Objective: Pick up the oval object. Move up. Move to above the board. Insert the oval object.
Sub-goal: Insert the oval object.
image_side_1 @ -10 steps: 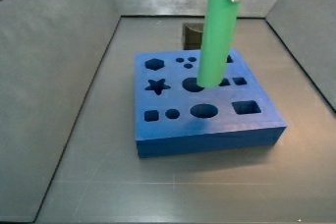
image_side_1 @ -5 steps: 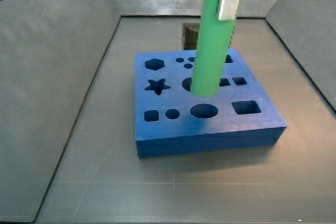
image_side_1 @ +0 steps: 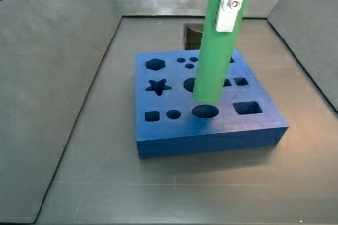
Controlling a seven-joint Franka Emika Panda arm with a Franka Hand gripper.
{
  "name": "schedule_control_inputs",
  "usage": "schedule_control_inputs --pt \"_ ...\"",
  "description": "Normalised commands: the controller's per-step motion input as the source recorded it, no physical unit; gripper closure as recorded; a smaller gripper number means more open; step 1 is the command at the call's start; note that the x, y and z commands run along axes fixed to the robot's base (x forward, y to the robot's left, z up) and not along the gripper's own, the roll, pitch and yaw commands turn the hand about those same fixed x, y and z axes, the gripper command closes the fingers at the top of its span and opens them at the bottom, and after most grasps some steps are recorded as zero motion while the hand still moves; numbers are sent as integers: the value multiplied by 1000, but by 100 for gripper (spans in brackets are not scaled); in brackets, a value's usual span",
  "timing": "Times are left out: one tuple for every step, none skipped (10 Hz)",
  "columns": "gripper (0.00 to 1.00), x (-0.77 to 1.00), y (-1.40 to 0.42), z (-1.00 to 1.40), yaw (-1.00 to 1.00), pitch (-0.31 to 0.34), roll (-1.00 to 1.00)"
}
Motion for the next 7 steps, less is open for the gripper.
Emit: schedule_control_inputs --pt "100 57 -143 -349 -86 -74 0" --pt "100 9 -169 -394 -146 -53 0" --pt "100 26 -126 -346 -117 -57 0" --pt "100 0 0 -303 0 -24 0" --pt "100 -46 194 -289 0 0 -23" --pt "100 0 271 -237 0 -7 -27" --pt "100 131 249 -217 0 -31 -31"
